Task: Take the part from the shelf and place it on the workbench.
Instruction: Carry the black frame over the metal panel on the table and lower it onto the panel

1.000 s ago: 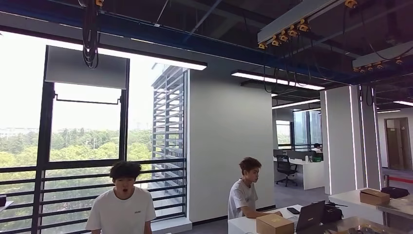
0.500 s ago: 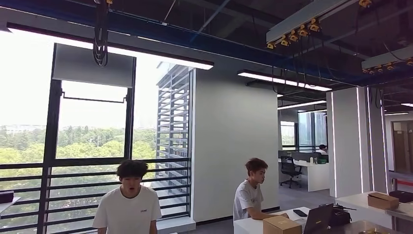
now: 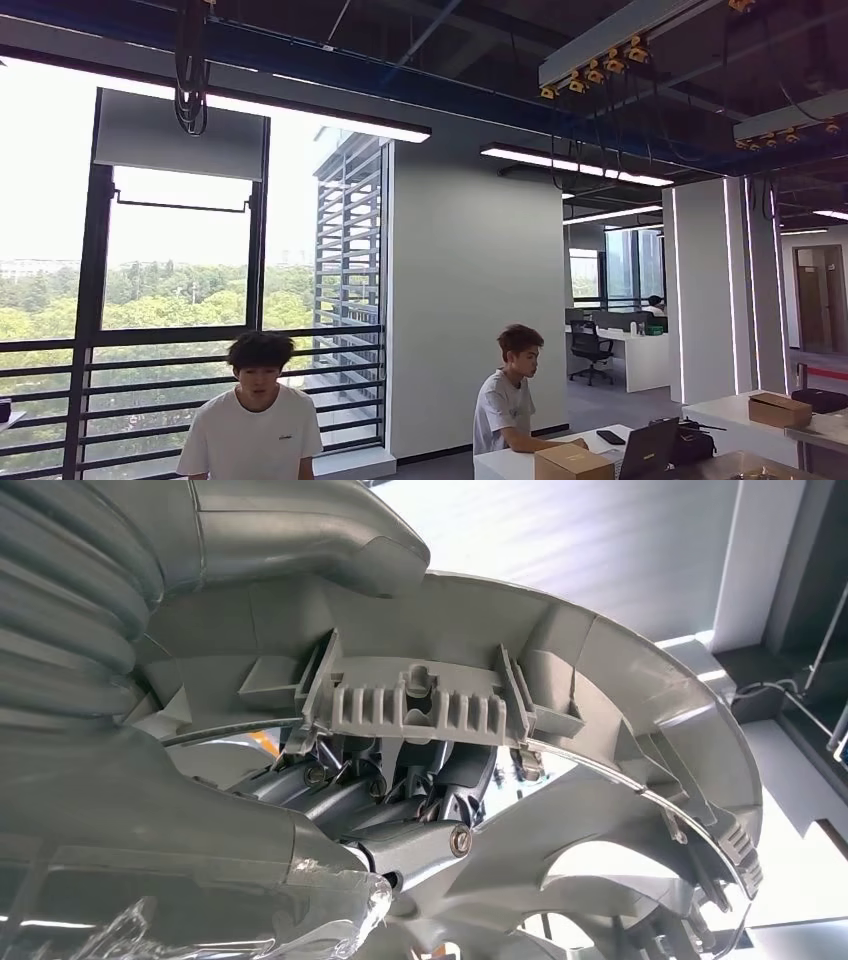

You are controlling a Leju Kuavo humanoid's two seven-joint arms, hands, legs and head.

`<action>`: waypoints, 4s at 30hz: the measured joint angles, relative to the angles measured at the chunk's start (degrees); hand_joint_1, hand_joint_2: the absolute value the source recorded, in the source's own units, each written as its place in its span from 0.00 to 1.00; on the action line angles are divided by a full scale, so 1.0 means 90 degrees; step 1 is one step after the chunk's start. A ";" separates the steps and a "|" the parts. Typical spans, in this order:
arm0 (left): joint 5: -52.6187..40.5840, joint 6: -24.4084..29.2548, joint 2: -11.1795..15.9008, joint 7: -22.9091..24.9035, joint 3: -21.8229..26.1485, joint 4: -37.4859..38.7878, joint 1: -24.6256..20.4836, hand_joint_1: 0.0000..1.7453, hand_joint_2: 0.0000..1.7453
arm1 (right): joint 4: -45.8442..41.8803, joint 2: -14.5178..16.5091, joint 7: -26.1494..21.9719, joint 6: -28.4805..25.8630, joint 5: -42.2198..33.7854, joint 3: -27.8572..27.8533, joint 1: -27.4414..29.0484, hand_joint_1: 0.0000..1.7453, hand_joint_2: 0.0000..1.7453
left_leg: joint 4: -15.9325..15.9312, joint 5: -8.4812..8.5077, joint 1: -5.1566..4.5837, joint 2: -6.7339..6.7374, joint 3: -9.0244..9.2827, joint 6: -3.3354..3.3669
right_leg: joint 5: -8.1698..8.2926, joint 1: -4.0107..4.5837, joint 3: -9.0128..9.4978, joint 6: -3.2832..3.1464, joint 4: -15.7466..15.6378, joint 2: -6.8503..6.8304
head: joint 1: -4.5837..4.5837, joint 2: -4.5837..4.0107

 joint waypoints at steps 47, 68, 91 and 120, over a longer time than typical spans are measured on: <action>-0.1104 -0.1071 -0.0257 0.0761 -0.0585 0.0211 -0.0381 0.00 1.00 | 0.4273 0.1679 0.3126 0.1835 0.7057 0.2454 -0.3364 1.00 1.00 | -0.0082 0.0027 0.0014 -0.0008 0.0050 -0.0057 | -0.0011 0.0022 0.0057 -0.0065 -0.0015 -0.0027 | 0.0038 -0.0001; -0.1353 -0.1073 -0.0280 0.1135 -0.0682 0.0214 -0.0428 0.00 1.00 | 0.6898 0.2344 0.2912 0.2670 0.6556 0.3158 -0.3599 1.00 1.00 | -0.0081 0.0028 0.0014 -0.0015 0.0055 -0.0055 | -0.0006 0.0022 0.0065 -0.0057 -0.0035 -0.0031 | 0.0037 -0.0001; -0.1412 -0.1203 -0.0289 0.1380 -0.0671 0.0224 -0.0428 0.00 1.00 | 0.7850 0.1458 0.4551 0.1934 0.6911 0.2212 -0.3310 1.00 1.00 | -0.0078 0.0031 0.0012 -0.0014 0.0055 -0.0048 | 0.0010 0.0021 0.0069 -0.0033 -0.0059 -0.0027 | 0.0035 -0.0001; -0.1536 -0.0753 -0.0376 0.0265 -0.0623 0.0324 -0.0444 0.00 0.00 | 0.6350 0.1044 0.4364 0.0413 0.8157 0.0542 -0.1950 0.00 0.00 | -0.0078 0.0032 0.0013 -0.0011 0.0062 -0.0046 | 0.0012 0.0022 0.0078 -0.0031 -0.0061 -0.0024 | 0.0036 -0.0001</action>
